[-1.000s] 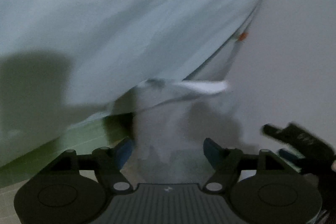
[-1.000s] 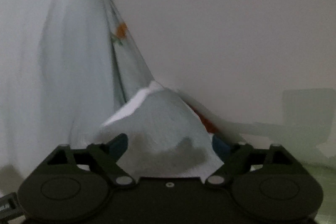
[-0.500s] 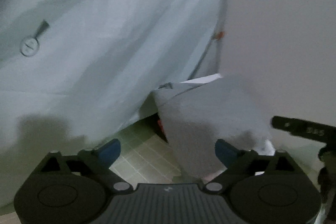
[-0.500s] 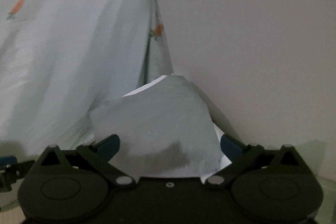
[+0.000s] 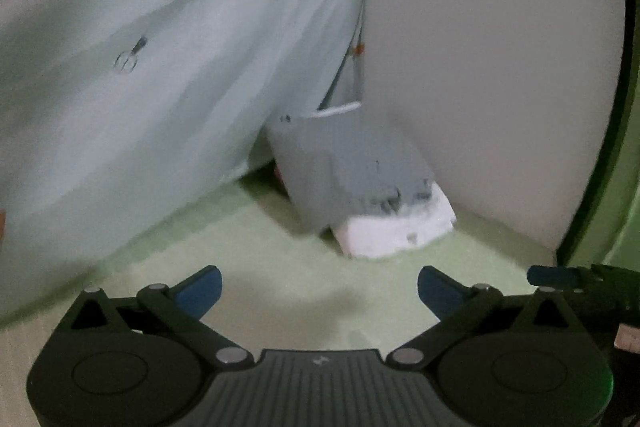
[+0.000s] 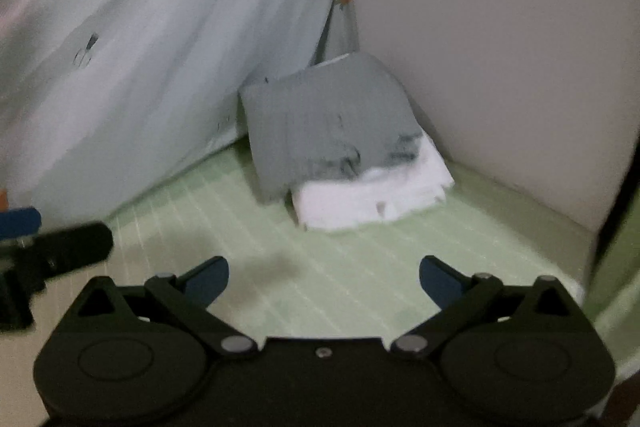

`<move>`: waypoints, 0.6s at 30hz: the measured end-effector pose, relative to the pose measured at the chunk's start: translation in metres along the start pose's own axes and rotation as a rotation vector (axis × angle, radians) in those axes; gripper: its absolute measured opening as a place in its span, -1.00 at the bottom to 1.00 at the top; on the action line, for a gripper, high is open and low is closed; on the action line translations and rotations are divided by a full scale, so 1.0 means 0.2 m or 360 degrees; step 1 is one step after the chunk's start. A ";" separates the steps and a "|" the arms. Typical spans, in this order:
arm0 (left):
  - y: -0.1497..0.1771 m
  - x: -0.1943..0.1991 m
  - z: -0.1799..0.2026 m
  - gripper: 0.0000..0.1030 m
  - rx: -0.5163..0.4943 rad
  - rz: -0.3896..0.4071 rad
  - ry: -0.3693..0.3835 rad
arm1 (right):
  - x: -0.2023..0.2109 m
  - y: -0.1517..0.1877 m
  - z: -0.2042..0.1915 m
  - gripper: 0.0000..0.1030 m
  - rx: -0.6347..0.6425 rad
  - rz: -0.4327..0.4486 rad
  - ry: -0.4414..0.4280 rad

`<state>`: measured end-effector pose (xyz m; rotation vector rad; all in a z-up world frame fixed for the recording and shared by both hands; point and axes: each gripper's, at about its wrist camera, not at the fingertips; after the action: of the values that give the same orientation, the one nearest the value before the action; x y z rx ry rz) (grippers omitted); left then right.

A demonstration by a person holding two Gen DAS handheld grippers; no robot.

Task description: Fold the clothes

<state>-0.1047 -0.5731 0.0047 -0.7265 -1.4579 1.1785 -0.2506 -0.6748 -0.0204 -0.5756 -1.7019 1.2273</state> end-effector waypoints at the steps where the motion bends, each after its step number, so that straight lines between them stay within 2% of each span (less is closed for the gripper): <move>1: 0.03 0.03 0.00 0.99 -0.0004 -0.0021 -0.0005 | 0.04 0.03 0.00 1.00 0.0000 -0.0005 0.0016; 7: 0.14 0.15 -0.01 0.99 0.0021 -0.0101 0.0006 | 0.15 0.08 0.03 1.00 -0.0031 -0.0010 0.0061; 18: 0.13 0.17 0.01 0.99 -0.0021 -0.0079 0.0012 | 0.15 0.06 0.05 1.00 -0.0043 0.0031 0.0029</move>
<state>-0.1189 -0.5344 -0.0084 -0.6993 -1.4708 1.1280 -0.2744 -0.6501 -0.0201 -0.6196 -1.7036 1.2108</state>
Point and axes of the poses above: each gripper's, at about its wrist camera, not at the fingertips, and x roughly against the way its jaws point, z to its right, y to its underside, and after that the axes turned 11 degrees about z, right-handed
